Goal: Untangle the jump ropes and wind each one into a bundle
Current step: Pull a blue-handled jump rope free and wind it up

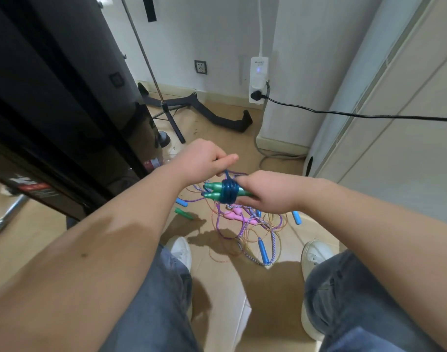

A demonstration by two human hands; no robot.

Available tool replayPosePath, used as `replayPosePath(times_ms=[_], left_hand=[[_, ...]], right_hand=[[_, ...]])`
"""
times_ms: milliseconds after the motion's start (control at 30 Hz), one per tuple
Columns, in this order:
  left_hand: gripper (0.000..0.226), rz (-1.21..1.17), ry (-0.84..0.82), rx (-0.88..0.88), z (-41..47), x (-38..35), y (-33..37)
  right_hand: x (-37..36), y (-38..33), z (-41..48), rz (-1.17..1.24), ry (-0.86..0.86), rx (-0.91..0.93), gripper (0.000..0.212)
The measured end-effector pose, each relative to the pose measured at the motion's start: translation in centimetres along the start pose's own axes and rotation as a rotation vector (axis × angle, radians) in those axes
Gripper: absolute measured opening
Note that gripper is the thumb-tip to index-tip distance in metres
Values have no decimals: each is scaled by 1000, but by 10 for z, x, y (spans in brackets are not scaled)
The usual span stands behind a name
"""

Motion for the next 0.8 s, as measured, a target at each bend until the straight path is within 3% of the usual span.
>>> replayPosePath(times_ms=[100,233,367,433,533,667,800], left_hand=[[52,-203,56,122,0,4,-10],[38,-396,197,250,-1,8,-16],[49,-483,219,209,-2,4,0],[42,-406,160,174,-2,-2,8],[31,-311,160,154,-4,-2,16],[31,-476,296,230,-8,5,8],[26,-794,254,289,-9,-4,5]], right_hand=[[29,0,-6,234,197,5,18],[54,33,-14,419,462,-216,9],[49,66,-15,375,516,-500,28],[43,72,-15,294,472,-595,30],[41,72,-16,-42,389,-668,23],[45,61,-12,-340,389,-667,10],[52,57,-14,-459,421,-659,39]])
Point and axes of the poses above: each hand's wrist, its own z-axis towards the middle knuckle, its own x-axis out of the back of the hand, y = z × x, the point moved 9 cm from there along z, towards the middle knuckle, and after that the axes turned 13 degrees about -z, right-handed, at the moved point
